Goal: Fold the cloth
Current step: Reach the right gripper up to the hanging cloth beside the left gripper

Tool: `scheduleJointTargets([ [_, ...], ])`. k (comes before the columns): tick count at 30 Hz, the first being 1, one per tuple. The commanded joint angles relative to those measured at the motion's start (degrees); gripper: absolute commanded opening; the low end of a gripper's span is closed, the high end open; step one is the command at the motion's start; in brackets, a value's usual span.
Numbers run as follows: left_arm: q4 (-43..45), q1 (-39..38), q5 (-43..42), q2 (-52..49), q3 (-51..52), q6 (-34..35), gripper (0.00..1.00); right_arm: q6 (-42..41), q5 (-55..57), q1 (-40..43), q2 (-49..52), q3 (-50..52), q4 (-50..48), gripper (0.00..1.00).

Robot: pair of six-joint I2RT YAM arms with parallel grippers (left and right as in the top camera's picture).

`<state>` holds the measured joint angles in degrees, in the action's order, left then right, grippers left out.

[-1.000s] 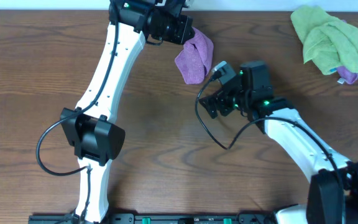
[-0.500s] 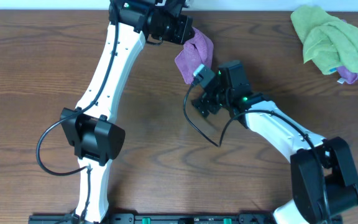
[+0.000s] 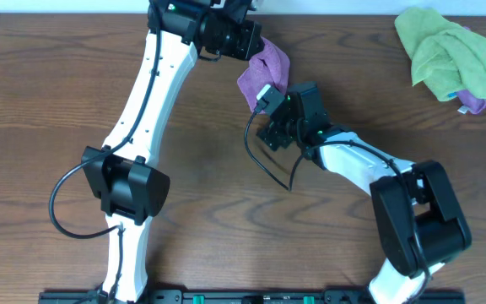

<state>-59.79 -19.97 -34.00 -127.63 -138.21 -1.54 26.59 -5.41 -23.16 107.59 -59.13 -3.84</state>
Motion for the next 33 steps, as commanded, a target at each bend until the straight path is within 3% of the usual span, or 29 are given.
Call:
scheduleJointTargets([
  [1,0.00,0.09,1.40,0.02,0.26,-0.85,0.06,0.50,3.17,-0.55,1.42,-1.62,-1.16,0.83],
  [3,0.00,0.09,1.40,0.02,0.26,-0.85,0.05,0.48,3.82,-0.50,2.34,-2.49,-1.33,0.68],
  [6,0.00,0.11,1.42,0.02,0.26,-0.85,0.06,0.46,4.92,-0.50,3.26,-3.34,-1.36,0.54],
  [11,-0.04,0.61,2.89,0.02,0.26,-0.96,0.06,0.48,9.33,-0.50,3.26,-3.82,-0.90,0.55],
  [13,-0.31,0.98,4.22,0.02,0.26,-1.05,0.06,0.52,11.28,-0.48,3.26,-3.85,-0.50,0.49],
  [14,-0.44,1.25,4.61,0.02,0.26,-1.07,0.06,0.55,11.74,-0.48,3.26,-3.85,-0.37,0.43],
  [15,-0.55,1.46,4.61,0.02,0.26,-1.09,0.06,0.52,12.20,-0.39,3.26,-3.85,-0.26,0.08],
  [16,-0.66,1.77,4.61,0.02,0.26,-1.07,0.05,0.52,12.63,-0.20,3.26,-3.85,-0.26,0.01],
  [27,-4.72,4.31,6.43,0.02,0.26,-2.45,0.06,0.46,14.99,1.60,3.26,-6.23,0.87,0.01],
  [29,-4.68,4.31,6.58,0.02,0.26,-2.62,0.06,-0.37,11.63,1.42,3.26,-7.72,3.67,0.18],
  [30,-4.63,4.31,6.58,0.02,0.26,-2.78,0.06,-0.44,8.81,1.36,3.26,-8.59,5.79,0.43],
  [33,-4.61,4.31,7.56,0.02,0.26,-2.80,0.06,-0.44,3.82,1.33,3.26,-10.10,10.62,0.64],
])
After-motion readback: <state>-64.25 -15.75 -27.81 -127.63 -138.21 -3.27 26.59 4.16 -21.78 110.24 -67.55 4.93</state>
